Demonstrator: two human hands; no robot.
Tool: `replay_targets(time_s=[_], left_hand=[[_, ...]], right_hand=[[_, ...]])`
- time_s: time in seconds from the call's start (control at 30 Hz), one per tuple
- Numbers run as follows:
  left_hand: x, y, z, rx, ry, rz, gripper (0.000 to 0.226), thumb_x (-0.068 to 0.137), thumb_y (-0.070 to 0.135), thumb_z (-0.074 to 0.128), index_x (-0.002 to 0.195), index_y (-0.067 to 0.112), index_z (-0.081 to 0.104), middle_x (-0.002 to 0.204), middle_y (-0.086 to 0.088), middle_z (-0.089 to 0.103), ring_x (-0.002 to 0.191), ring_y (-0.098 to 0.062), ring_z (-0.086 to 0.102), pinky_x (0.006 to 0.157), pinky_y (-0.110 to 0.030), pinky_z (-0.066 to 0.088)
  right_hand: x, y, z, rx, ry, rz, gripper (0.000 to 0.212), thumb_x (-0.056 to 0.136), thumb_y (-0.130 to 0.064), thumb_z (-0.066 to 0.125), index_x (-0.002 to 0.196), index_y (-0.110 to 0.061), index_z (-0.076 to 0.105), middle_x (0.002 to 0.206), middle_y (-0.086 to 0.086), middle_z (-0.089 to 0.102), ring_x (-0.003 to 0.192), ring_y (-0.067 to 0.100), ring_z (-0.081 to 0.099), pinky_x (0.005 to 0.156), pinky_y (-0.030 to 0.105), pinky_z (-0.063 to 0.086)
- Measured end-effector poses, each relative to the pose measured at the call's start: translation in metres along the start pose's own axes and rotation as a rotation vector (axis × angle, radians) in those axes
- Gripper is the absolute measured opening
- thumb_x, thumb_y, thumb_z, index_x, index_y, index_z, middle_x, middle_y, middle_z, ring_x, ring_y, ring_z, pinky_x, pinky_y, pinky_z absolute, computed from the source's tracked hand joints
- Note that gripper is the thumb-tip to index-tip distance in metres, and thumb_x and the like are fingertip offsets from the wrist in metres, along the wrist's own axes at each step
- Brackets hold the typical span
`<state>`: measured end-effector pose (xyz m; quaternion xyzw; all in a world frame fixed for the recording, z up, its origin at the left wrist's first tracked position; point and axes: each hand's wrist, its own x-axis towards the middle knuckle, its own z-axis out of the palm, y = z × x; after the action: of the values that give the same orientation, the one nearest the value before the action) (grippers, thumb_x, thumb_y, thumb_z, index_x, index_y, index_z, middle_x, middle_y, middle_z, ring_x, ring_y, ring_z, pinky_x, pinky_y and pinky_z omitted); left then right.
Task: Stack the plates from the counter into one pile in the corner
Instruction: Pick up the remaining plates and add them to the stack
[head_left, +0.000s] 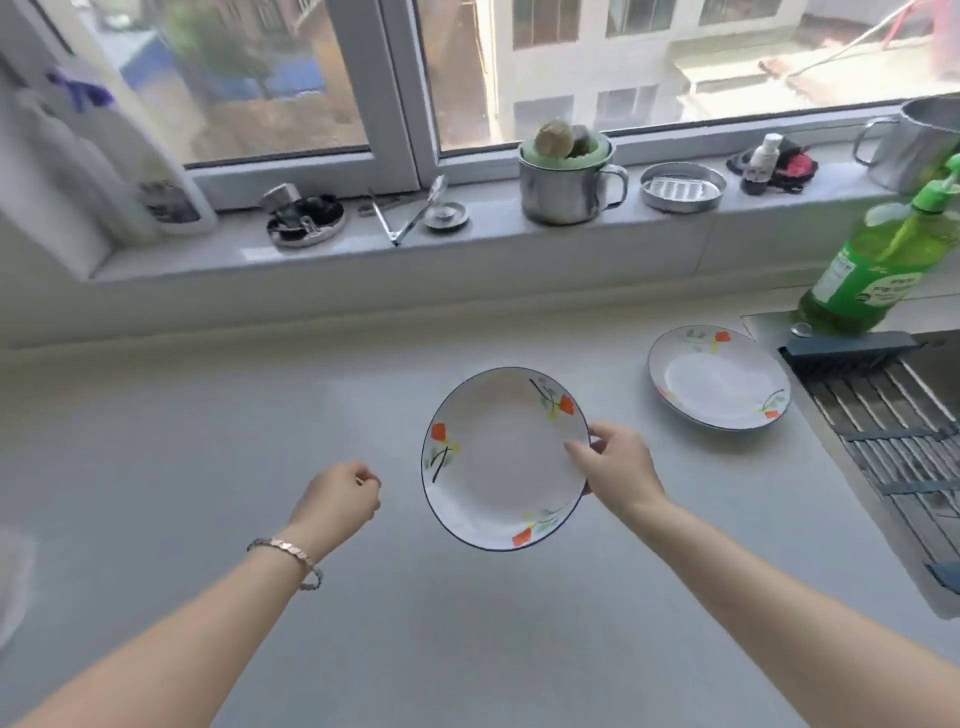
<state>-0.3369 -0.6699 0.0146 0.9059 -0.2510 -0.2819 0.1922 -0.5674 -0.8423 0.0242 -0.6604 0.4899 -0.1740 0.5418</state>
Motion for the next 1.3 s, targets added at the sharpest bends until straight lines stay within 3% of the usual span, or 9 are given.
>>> replay_targets(time_s=[0.13, 0.3, 0.47, 0.57, 0.73, 0.97, 1.1, 1.2, 1.3], left_hand=[[-0.017, -0.068, -0.061, -0.056, 0.143, -0.1, 0.025, 0.087, 0.012, 0.044, 0.067, 0.024, 0.054, 0.067, 0.004, 0.066, 0.071, -0.023, 0.065, 0.059, -0.025, 0.044], [-0.041, -0.158, -0.129, -0.137, 0.312, -0.221, 0.026, 0.085, 0.012, 0.046, 0.062, 0.022, 0.055, 0.066, 0.0, 0.068, 0.076, -0.03, 0.07, 0.069, -0.036, 0.055], [-0.058, -0.252, -0.203, -0.2, 0.437, -0.28, 0.024, 0.086, 0.009, 0.047, 0.068, 0.015, 0.061, 0.08, -0.016, 0.073, 0.081, -0.036, 0.069, 0.079, -0.044, 0.056], [-0.07, -0.309, -0.257, -0.113, 0.499, -0.303, 0.02, 0.087, 0.013, 0.047, 0.083, 0.01, 0.066, 0.09, -0.013, 0.073, 0.087, -0.032, 0.068, 0.083, -0.04, 0.054], [-0.086, -0.392, -0.33, -0.064, 0.582, -0.408, 0.02, 0.09, 0.016, 0.044, 0.079, 0.014, 0.061, 0.097, -0.011, 0.072, 0.091, -0.031, 0.067, 0.086, -0.037, 0.052], [-0.094, -0.465, -0.37, -0.058, 0.583, -0.516, 0.02, 0.09, 0.017, 0.042, 0.08, 0.018, 0.059, 0.095, -0.008, 0.071, 0.084, -0.027, 0.062, 0.067, -0.026, 0.04], [-0.095, -0.486, -0.373, -0.083, 0.584, -0.54, 0.018, 0.09, 0.017, 0.041, 0.081, 0.022, 0.056, 0.095, -0.005, 0.07, 0.081, -0.025, 0.06, 0.066, -0.024, 0.039], [-0.094, -0.497, -0.374, -0.094, 0.572, -0.545, 0.018, 0.089, 0.016, 0.04, 0.084, 0.022, 0.056, 0.092, -0.002, 0.068, 0.083, -0.025, 0.062, 0.066, -0.025, 0.04], [-0.092, -0.501, -0.375, -0.098, 0.558, -0.543, 0.018, 0.089, 0.017, 0.04, 0.087, 0.022, 0.057, 0.091, -0.001, 0.067, 0.084, -0.026, 0.063, 0.065, -0.025, 0.039]], right_hand=[[-0.007, -0.038, 0.079, 0.037, -0.168, -0.028, 0.015, 0.084, -0.009, 0.054, 0.084, -0.014, 0.069, 0.068, 0.01, 0.069, 0.051, 0.022, 0.066, 0.053, 0.033, 0.059], [-0.028, -0.087, 0.183, -0.006, -0.339, -0.068, 0.016, 0.085, -0.01, 0.055, 0.075, -0.019, 0.064, 0.074, 0.014, 0.07, 0.063, 0.035, 0.069, 0.07, 0.048, 0.059], [-0.059, -0.143, 0.29, -0.058, -0.453, -0.158, 0.021, 0.085, -0.01, 0.056, 0.07, -0.021, 0.063, 0.071, 0.011, 0.07, 0.064, 0.038, 0.07, 0.068, 0.049, 0.059], [-0.079, -0.177, 0.357, -0.045, -0.503, -0.169, 0.021, 0.085, -0.008, 0.055, 0.07, -0.02, 0.064, 0.07, 0.01, 0.07, 0.059, 0.033, 0.069, 0.065, 0.045, 0.06], [-0.105, -0.231, 0.46, 0.018, -0.569, -0.165, 0.015, 0.086, -0.004, 0.052, 0.087, -0.003, 0.067, 0.07, 0.013, 0.069, 0.055, 0.022, 0.067, 0.048, 0.025, 0.057], [-0.139, -0.263, 0.568, 0.039, -0.606, -0.031, 0.013, 0.088, -0.003, 0.051, 0.089, 0.002, 0.063, 0.074, 0.014, 0.065, 0.058, 0.023, 0.064, 0.041, 0.02, 0.054], [-0.147, -0.258, 0.613, 0.017, -0.615, 0.036, 0.018, 0.088, -0.001, 0.051, 0.072, -0.003, 0.059, 0.072, 0.012, 0.062, 0.057, 0.023, 0.062, 0.036, 0.02, 0.051], [-0.147, -0.25, 0.635, -0.059, -0.586, 0.029, 0.022, 0.086, -0.004, 0.053, 0.065, -0.006, 0.056, 0.071, 0.011, 0.058, 0.065, 0.028, 0.061, 0.055, 0.034, 0.06], [-0.147, -0.243, 0.642, -0.099, -0.585, 0.023, 0.019, 0.086, -0.006, 0.054, 0.068, -0.009, 0.058, 0.071, 0.008, 0.062, 0.068, 0.029, 0.064, 0.077, 0.05, 0.058]])
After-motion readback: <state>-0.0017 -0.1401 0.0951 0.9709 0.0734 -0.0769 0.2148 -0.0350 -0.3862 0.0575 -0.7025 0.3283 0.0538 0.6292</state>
